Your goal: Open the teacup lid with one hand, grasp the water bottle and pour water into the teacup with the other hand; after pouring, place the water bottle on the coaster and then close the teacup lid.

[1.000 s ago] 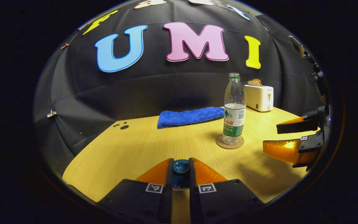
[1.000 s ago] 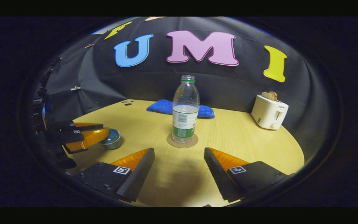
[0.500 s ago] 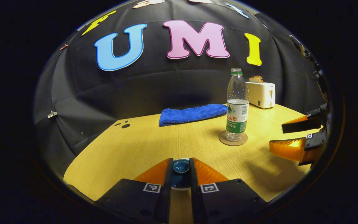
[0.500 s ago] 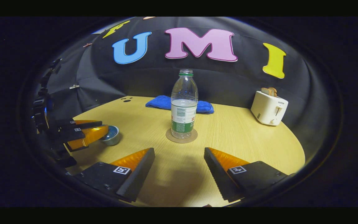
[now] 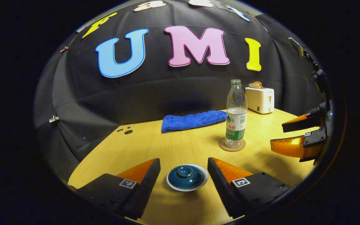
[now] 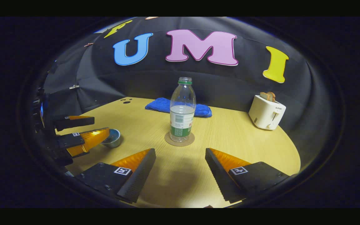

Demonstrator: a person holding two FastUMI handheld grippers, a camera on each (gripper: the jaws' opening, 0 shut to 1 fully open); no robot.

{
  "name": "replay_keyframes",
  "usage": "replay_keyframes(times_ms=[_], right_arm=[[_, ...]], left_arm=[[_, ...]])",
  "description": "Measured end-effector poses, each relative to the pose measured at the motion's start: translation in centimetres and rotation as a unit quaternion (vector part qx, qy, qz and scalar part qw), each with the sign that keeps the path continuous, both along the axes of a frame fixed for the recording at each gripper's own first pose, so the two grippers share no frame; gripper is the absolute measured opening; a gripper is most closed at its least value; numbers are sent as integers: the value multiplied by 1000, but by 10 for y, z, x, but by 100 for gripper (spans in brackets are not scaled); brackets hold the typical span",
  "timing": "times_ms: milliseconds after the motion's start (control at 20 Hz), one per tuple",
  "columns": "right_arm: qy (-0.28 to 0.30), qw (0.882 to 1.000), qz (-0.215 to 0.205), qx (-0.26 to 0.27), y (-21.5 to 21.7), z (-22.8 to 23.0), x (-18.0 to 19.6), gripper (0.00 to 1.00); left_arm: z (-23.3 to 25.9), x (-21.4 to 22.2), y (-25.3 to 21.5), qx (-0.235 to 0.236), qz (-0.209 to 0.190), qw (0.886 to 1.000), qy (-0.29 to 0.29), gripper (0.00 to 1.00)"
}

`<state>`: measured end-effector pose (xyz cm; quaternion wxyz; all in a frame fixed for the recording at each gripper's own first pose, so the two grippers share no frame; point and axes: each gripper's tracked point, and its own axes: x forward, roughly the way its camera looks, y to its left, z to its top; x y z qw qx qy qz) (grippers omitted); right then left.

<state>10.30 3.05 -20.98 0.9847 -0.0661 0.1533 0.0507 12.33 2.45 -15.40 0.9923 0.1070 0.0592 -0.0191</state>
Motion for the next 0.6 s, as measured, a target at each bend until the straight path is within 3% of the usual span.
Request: replay_keyframes(times_ms=[300,600], right_arm=[[-51,999,-14,-8,-2,90,-20,98],[-82,995,-58,17,-8,166,-71,98]], left_arm=[[104,-49,1,-27,-4,998,-57,97],[174,-115,-22,-43,-33,995,-80,96]])
